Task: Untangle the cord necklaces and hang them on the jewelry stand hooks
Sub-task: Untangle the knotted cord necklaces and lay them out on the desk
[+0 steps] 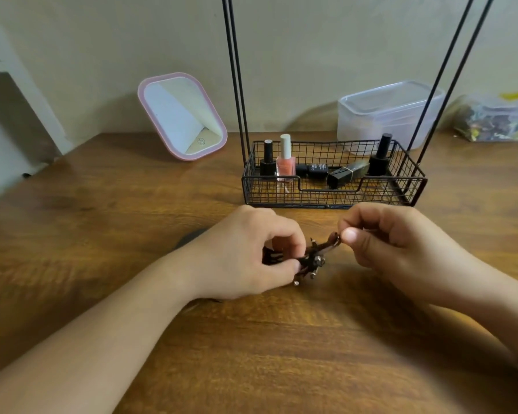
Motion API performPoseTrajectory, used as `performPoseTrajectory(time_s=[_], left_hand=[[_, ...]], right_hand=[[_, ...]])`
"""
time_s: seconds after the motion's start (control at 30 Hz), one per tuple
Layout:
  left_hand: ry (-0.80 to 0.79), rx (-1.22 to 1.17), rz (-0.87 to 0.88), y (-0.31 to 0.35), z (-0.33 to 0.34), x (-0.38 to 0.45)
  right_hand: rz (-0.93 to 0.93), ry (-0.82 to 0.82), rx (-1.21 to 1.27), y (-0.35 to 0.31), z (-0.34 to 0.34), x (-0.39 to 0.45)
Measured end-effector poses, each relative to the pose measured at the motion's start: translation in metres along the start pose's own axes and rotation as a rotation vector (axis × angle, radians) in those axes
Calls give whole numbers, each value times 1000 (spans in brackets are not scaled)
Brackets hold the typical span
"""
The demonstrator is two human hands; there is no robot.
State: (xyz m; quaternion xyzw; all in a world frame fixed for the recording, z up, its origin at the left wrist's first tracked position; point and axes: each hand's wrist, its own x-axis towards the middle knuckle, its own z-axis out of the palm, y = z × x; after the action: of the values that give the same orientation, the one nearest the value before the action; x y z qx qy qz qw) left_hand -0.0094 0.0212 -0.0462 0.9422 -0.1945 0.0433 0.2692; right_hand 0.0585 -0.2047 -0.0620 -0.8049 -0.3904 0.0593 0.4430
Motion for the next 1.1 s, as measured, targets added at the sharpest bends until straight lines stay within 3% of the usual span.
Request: performPoseTrajectory(time_s=[0.23, 0.53, 1.1], left_hand=[[55, -200, 18, -4, -10, -2], [295, -309, 133, -9, -5, -3], [384, -338, 281, 0, 6, -1]], right_hand=[[-45, 16, -4, -4, -2, -1], [-147, 12, 107, -8, 1, -6], [-141, 0, 56, -18, 2, -10]])
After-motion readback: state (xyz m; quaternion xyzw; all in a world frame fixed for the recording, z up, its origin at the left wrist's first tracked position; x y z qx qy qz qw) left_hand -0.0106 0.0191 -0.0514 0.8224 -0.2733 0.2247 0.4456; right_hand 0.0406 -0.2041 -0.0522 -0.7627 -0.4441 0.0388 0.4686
